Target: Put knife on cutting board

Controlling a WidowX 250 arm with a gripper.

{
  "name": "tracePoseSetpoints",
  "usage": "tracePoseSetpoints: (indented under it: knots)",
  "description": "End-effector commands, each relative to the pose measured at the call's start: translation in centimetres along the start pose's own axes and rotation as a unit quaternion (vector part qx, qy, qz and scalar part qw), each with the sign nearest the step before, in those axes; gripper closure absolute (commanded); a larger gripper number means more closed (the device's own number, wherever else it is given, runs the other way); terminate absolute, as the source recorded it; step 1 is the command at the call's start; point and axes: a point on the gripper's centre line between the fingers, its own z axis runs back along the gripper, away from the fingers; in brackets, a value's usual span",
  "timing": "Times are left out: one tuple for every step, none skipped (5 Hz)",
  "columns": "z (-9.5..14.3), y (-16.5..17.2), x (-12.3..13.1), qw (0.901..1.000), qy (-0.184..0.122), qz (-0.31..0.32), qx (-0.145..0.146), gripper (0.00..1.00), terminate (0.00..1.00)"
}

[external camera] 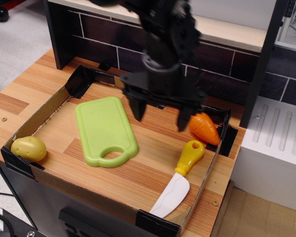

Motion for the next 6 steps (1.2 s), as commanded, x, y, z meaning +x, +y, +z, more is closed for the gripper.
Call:
tracePoseSetpoints:
  knots:
    - [-0.2, -2.9, -0.4, 0.9997, -0.01, -0.001, -0.022, 0.0, 0.0]
    - [-1.0, -3.8, -1.1, 0.9998, -0.002, 0.001, -0.019, 0.0, 0.0]
    - [-1.7, -3.8, -1.3, 0.9999, 0.005, 0.008, -0.013, 0.0, 0.0]
    - [-2.7, -3.9, -1.6, 1.0, 0.001, 0.005, -0.005, 0.0, 0.0]
    - [-3.3, -4.0, -1.5, 0.9999, 0.01, -0.004, -0.004, 0.0, 0.0]
    - [-3.9, -4.3, -1.3, 0.9998, 0.013, -0.013, -0.006, 0.0, 0.0]
